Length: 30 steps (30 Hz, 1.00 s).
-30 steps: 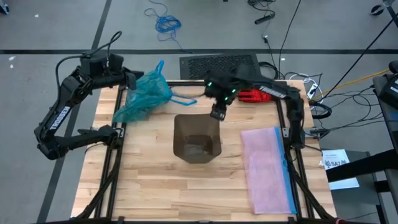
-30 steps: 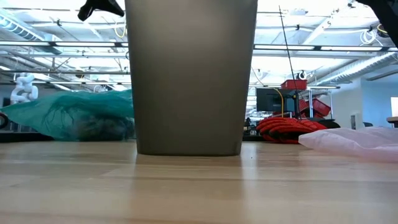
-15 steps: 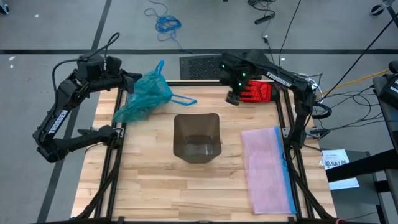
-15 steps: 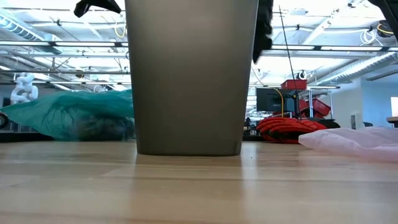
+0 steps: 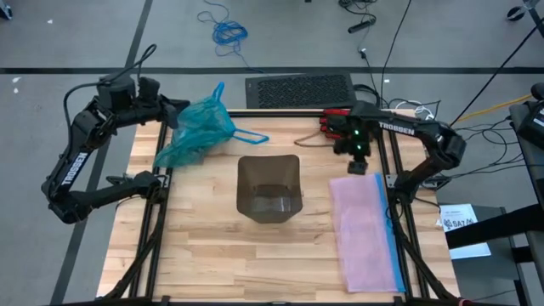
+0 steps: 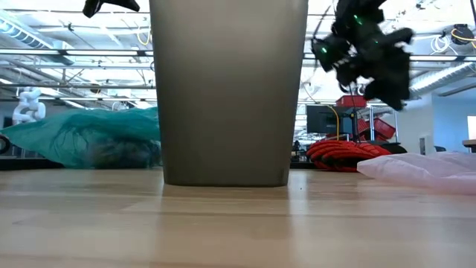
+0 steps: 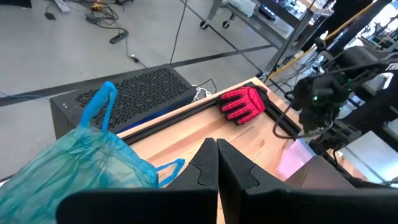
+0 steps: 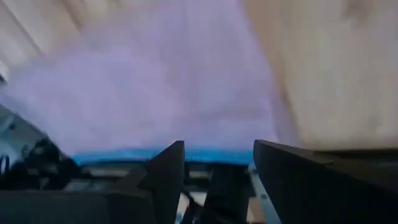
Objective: Place trash/remove bag and relplace
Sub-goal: Insert a new pink trash bag into the black trash bin
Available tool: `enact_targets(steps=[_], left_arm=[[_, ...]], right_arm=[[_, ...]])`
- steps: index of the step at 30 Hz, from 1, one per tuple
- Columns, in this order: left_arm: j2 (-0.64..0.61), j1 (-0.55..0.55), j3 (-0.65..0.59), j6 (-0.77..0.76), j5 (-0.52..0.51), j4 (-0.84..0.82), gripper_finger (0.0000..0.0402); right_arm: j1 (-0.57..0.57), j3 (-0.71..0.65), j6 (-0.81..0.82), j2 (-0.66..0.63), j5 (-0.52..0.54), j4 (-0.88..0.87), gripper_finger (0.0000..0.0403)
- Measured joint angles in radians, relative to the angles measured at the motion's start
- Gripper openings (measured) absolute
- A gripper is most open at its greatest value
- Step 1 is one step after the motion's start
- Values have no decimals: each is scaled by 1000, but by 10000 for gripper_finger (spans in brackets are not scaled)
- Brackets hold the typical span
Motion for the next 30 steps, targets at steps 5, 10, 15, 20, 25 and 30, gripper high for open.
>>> enact_targets(steps=[5, 10, 15, 20, 25, 30], left_arm=[[12, 0, 0, 25, 6, 1, 0], [24, 0, 0, 26, 10, 1, 0], [23, 0, 0, 27, 11, 1, 0], [24, 0, 0, 27, 11, 2, 0], [24, 0, 0, 25, 11, 2, 0], [24, 0, 0, 25, 32, 2, 0]], right_arm=[[0, -141, -53, -10, 38, 4, 185], [-2, -234, -77, -10, 70, 63, 185], [-2, -288, -69, -10, 128, 179, 185], [-2, -313, -47, -10, 183, 295, 185], [-2, -358, -41, -9, 183, 341, 185], [-2, -430, -49, -9, 182, 348, 185]])
